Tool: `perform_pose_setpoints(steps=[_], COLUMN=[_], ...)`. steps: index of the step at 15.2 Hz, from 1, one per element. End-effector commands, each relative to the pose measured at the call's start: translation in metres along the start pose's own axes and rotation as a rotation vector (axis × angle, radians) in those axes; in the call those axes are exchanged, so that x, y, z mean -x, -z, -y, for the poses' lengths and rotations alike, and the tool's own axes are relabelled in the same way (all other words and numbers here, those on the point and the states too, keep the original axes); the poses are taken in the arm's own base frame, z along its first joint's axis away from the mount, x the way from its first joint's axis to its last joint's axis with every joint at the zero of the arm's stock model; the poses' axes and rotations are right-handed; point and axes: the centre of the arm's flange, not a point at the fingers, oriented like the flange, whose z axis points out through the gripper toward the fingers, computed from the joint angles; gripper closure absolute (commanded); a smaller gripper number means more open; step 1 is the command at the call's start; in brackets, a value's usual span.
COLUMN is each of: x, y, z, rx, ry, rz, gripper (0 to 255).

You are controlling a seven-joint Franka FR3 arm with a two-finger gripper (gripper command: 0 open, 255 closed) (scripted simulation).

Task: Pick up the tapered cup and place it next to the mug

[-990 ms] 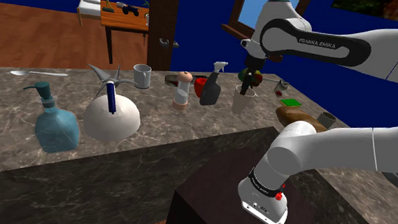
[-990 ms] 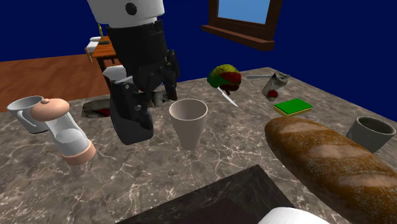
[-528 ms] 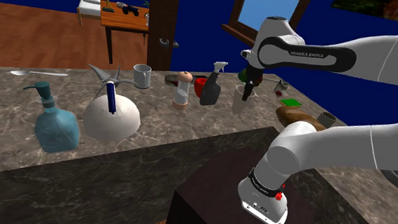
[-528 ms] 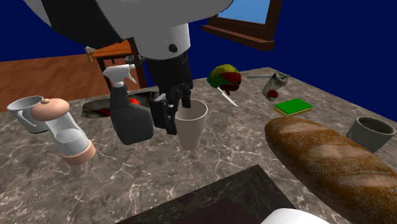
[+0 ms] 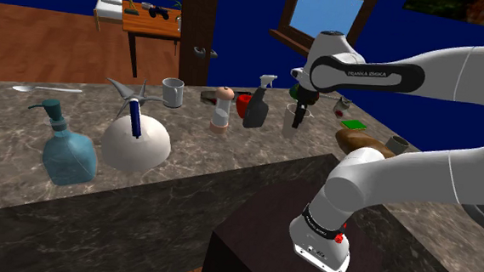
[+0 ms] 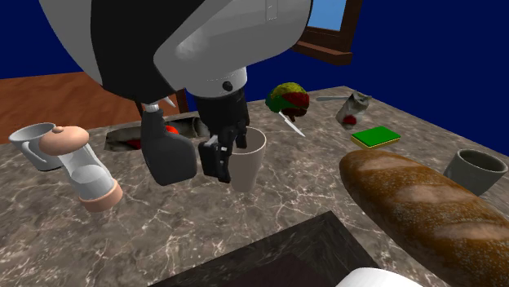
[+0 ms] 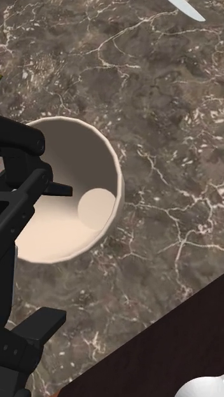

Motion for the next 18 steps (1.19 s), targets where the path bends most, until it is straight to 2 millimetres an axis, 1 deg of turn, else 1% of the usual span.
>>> perform_pose_setpoints(steps=[1, 4, 5, 14, 18], x=[0.0, 0.0, 0.0, 0.0, 0.001], y=[-0.001, -0.001, -0.001, -0.001, 0.02], z=[0.0, 0.0, 0.0, 0.0, -0.003], rx=[0.0, 0.0, 0.0, 0.0, 0.0], ry=[0.0, 0.0, 0.0, 0.0, 0.0], rz=[0.0, 0.0, 0.0, 0.0, 0.0], gripper=[0, 0, 255, 255, 255])
